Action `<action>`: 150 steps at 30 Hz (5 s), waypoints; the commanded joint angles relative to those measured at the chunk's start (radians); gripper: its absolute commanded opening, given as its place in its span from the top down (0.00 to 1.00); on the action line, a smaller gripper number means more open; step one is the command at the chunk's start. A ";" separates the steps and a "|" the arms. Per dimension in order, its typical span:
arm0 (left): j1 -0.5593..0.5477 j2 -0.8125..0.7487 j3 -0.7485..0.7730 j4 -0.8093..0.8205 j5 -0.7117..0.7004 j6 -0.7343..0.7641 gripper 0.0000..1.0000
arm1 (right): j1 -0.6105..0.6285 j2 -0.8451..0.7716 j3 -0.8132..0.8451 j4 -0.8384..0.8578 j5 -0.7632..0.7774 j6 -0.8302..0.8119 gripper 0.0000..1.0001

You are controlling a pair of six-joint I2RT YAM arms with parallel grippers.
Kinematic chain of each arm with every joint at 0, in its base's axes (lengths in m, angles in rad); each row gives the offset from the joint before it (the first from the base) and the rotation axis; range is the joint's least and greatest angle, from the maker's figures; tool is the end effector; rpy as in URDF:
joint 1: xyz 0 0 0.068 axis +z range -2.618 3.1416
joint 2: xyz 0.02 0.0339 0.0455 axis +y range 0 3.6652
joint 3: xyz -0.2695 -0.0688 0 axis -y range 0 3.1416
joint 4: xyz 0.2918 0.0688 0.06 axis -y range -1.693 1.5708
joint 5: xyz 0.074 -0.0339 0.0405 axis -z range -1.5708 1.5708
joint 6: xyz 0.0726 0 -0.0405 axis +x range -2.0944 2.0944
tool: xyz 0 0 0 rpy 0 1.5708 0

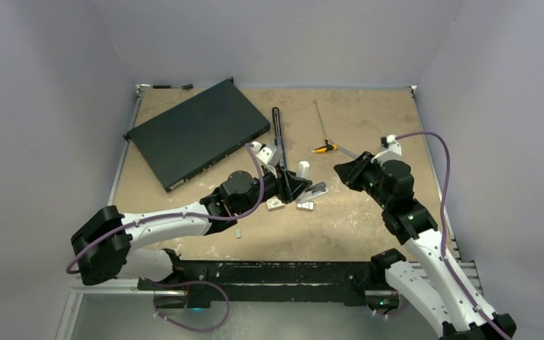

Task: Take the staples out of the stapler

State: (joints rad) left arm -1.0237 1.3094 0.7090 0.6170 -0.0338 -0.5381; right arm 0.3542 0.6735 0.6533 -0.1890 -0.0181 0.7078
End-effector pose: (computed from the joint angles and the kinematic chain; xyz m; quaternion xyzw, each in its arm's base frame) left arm 0.1954 -0.3160 0.2609 0.1569 0.6834 -0.4934 0.5147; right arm 0.2300 0.0864 0.3052 0.1311 0.7659 0.3248 0.5392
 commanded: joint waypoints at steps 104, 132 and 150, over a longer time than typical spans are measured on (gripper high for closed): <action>-0.004 -0.252 0.153 -0.968 -0.505 -0.189 1.00 | 0.757 -0.021 -0.059 -0.169 0.554 0.265 0.75; -0.004 -0.739 -0.214 -0.196 0.009 -0.081 1.00 | 0.757 0.265 0.057 0.619 -0.411 -0.405 0.33; -0.005 -0.714 -0.209 -0.126 0.086 -0.083 1.00 | 0.757 0.317 0.059 0.621 -0.484 -0.406 0.40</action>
State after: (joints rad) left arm -1.0298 0.5991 0.4923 0.3981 0.0124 -0.6167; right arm 1.1080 0.9882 0.6708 0.3904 -0.4671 0.3222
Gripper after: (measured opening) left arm 0.329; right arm 0.618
